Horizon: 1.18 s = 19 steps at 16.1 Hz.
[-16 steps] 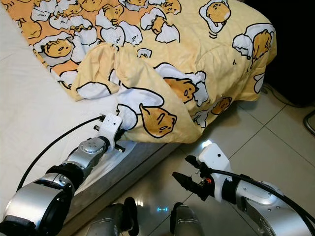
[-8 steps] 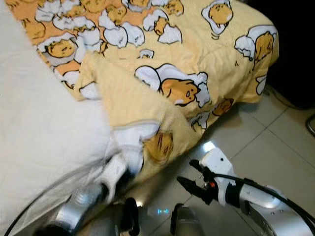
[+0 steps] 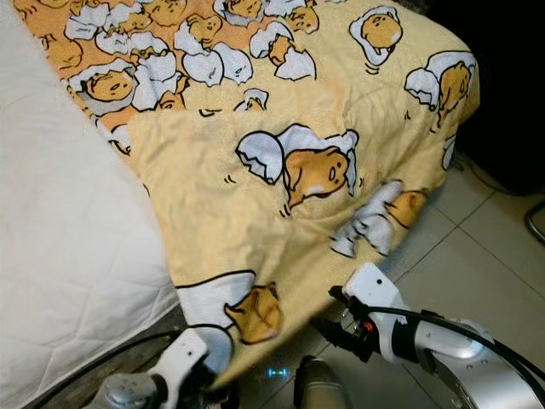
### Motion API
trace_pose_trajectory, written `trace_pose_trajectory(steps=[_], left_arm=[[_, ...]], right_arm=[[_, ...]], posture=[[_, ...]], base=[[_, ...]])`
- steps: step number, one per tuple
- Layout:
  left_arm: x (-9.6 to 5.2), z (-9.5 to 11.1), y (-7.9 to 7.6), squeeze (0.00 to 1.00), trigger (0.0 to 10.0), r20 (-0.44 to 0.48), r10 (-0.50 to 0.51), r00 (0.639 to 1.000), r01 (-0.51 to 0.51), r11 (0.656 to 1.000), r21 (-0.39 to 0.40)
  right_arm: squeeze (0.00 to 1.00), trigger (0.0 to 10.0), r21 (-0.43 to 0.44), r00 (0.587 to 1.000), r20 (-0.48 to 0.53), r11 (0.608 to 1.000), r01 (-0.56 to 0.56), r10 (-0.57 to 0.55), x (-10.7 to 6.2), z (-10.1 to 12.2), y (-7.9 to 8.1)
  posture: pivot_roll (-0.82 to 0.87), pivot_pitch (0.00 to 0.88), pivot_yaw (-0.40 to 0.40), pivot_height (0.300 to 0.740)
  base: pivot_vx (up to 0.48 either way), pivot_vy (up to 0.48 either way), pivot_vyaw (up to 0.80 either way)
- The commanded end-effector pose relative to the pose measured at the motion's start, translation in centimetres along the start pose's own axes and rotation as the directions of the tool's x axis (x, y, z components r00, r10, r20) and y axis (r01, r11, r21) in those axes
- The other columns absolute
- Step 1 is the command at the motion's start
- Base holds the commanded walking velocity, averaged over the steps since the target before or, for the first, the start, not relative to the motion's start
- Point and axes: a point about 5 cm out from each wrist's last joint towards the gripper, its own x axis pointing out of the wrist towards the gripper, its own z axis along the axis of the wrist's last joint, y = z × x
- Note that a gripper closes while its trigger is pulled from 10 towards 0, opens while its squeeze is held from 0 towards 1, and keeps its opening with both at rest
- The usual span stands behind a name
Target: Clean up the room
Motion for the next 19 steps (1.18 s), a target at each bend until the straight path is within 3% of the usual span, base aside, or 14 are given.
trace_pose_trajectory(steps=[1, 2, 4, 7, 12, 14, 16, 19], left_arm=[[0.1, -0.3, -1.0, 0.0, 10.0, -0.015, -0.029, 0.999, 0.029, 0.999, -0.037], [0.0, 0.8, -1.5, 1.0, 10.0, 0.034, -0.031, 0.999, 0.034, 0.996, -0.083], [-0.1, 2.4, -1.7, 1.0, 10.0, 0.106, -0.01, 0.994, 0.022, 0.993, -0.115], [-0.1, 4.2, -0.4, 1.0, 10.0, 0.197, 0.082, 0.977, -0.06, 0.992, -0.113], [-0.3, 6.8, 2.1, 1.0, 10.0, 0.287, 0.187, 0.939, -0.182, 0.982, -0.046], [-1.1, 10.4, 5.8, 1.0, 10.0, 0.424, 0.376, 0.824, -0.324, 0.926, -0.193], [-1.6, 11.7, 8.1, 1.0, 10.0, 0.433, 0.466, 0.772, -0.393, 0.884, -0.252], [-1.9, 12.4, 11.4, 1.0, 10.0, 0.399, 0.581, 0.71, -0.51, 0.814, -0.279]], right_arm=[[0.0, 10.0, -0.003, 1.0, -0.017, 1.0, -0.023, 0.023, 0.0, -0.3, 0.3], [0.0, 10.0, -0.006, 0.999, -0.021, 1.0, -0.024, 0.024, -0.1, -0.4, 0.3], [0.0, 10.0, -0.006, 0.999, -0.025, 1.0, -0.021, 0.021, -0.3, -0.5, 0.3], [0.0, 10.0, -0.005, 1.0, -0.026, 1.0, -0.016, 0.015, -0.5, -0.5, 0.3], [0.0, 10.0, -0.013, 1.0, 0.001, 1.0, -0.002, 0.002, 0.2, 0.1, -0.3], [0.0, 10.0, -0.019, 0.999, 0.034, 1.0, 0.012, -0.012, 0.9, 0.7, -0.6], [0.0, 10.0, -0.021, 0.999, 0.048, 1.0, 0.018, -0.017, 1.2, 0.9, -0.7], [0.0, 10.0, -0.007, 0.995, 0.098, 1.0, 0.014, -0.013, 1.8, 1.7, -0.7]], posture=[[-0.16, 0.218, 0.043, 0.74], [-0.16, 0.222, 0.044, 0.74], [-0.17, 0.224, 0.047, 0.74], [-0.18, 0.224, 0.046, 0.74], [-0.16, 0.188, 0.055, 0.74], [-0.16, 0.17, 0.062, 0.74], [-0.16, 0.164, 0.069, 0.74], [-0.16, 0.159, 0.073, 0.74]], base=[[0.0, 0.0, 0.0], [0.0, 0.0, 0.0], [0.0, 0.0, 0.0], [0.0, 0.0, 0.0], [0.0, 0.0, 0.0], [0.0, 0.0, 0.0], [0.0, 0.0, 0.0], [0.0, 0.0, 0.0]])
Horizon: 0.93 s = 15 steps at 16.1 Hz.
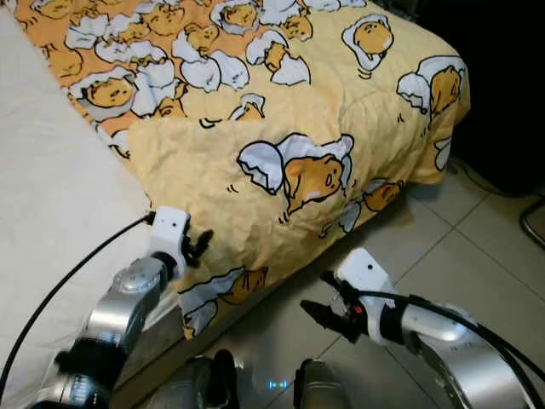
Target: Clean up the room
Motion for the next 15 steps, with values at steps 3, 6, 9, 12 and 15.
trace_pose_trajectory(steps=[3, 6, 9, 12, 15], left_arm=[[0.4, -0.4, 2.9, 1.0, 10.0, -0.011, 0.153, 0.988, -0.153, 0.988, 0.001], [1.0, -0.6, 4.3, 0.0, 10.0, -0.053, 0.176, 0.983, -0.18, 0.979, -0.097], [1.7, -1.2, 3.7, 0.0, 10.0, -0.097, 0.108, 0.989, -0.129, 0.96, -0.247], [1.8, -1.9, 3.0, 0.0, 10.0, -0.117, 0.039, 0.992, -0.071, 0.955, -0.288], [1.7, -2.6, 3.1, 0.0, 0.0, -0.148, 0.04, 0.988, -0.073, 0.973, -0.219]], right_arm=[[0.0, 10.0, -0.017, 1.0, 0.019, 1.0, -0.014, 0.014, 0.1, 0.4, 0.2], [0.0, 10.0, -0.019, 1.0, 0.024, 1.0, -0.014, 0.015, 0.2, 0.5, 0.2], [0.0, 10.0, -0.017, 0.999, 0.026, 1.0, -0.019, 0.02, 0.3, 0.5, 0.1], [0.0, 10.0, -0.018, 1.0, 0.022, 1.0, -0.017, 0.018, 0.3, 0.5, 0.1], [0.0, 10.0, -0.019, 1.0, 0.023, 1.0, -0.019, 0.019, 0.2, 0.5, 0.0]], posture=[[-0.17, 0.156, 0.076, 0.74], [-0.17, 0.156, 0.072, 0.74], [-0.17, 0.16, 0.069, 0.74], [-0.18, 0.165, 0.071, 0.74], [-0.18, 0.166, 0.072, 0.74]], base=[[0.0, 0.0, 0.0], [0.0, 0.0, 0.0], [0.0, 0.0, 0.0], [0.0, 0.0, 0.0], [0.0, 0.0, 0.0]])
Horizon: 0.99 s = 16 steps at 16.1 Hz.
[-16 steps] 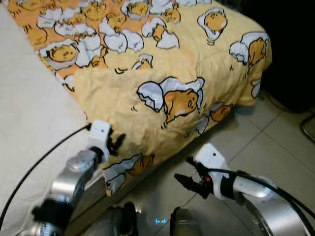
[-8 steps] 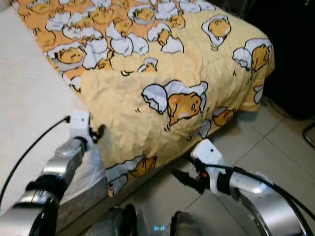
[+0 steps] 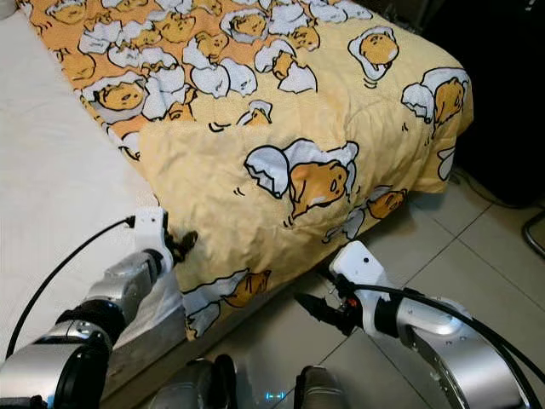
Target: Clean up the room
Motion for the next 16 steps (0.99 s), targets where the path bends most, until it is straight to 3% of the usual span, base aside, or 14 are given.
trace_pose_trajectory(steps=[1, 16], left_arm=[[-0.11, -0.31, 0.42, 0.0, 0.0, -0.015, 0.007, 1.0, -0.007, 1.0, 0.02], [-0.09, -0.6, -0.1, 0.0, 0.0, -0.007, -0.051, 0.999, 0.051, 0.998, 0.023]], right_arm=[[0.0, 10.0, -0.003, 1.0, 0.0, 1.0, -0.012, 0.012, -0.05, -0.04, 0.06], [0.0, 10.0, -0.003, 1.0, 0.007, 1.0, -0.016, 0.016, 0.16, 0.12, 0.05]], posture=[[-0.18, 0.165, 0.072, 0.74], [-0.18, 0.162, 0.074, 0.74]], base=[[0.0, 0.0, 0.0], [0.0, 0.0, 0.0]])
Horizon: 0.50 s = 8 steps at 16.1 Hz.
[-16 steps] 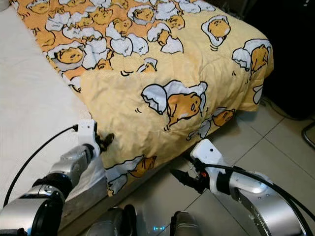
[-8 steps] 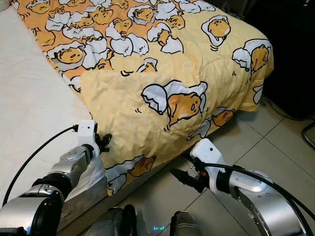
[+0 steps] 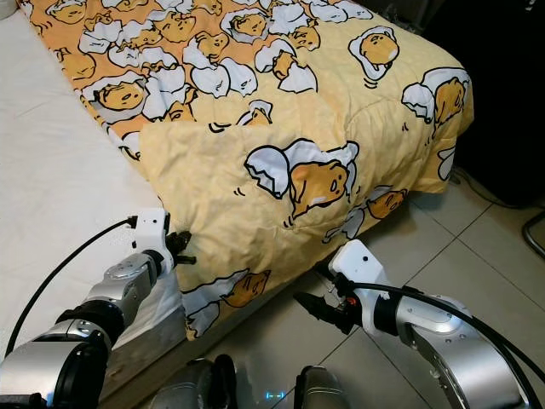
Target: Clean up the room
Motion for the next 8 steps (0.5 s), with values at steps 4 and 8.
trace_pose_trajectory(steps=[4, 8], left_arm=[[-0.2, -1.0, 0.1, 0.0, 0.0, -0.029, -0.008, 1.0, 0.008, 1.0, -0.005], [-0.9, -3.0, -1.4, 0.0, 0.0, 0.007, -0.061, 0.998, 0.061, 0.997, -0.048]], right_arm=[[0.0, 10.0, 0.004, 1.0, -0.002, 1.0, -0.009, 0.009, 0.0, -0.2, 0.1], [0.0, 10.0, 0.02, 1.0, 0.001, 1.0, 0.002, -0.002, -0.2, -0.5, 0.4]], posture=[[-0.17, 0.16, 0.077, 0.74], [-0.17, 0.16, 0.093, 0.74]], base=[[0.0, 0.0, 0.0], [0.0, 0.0, 0.0]])
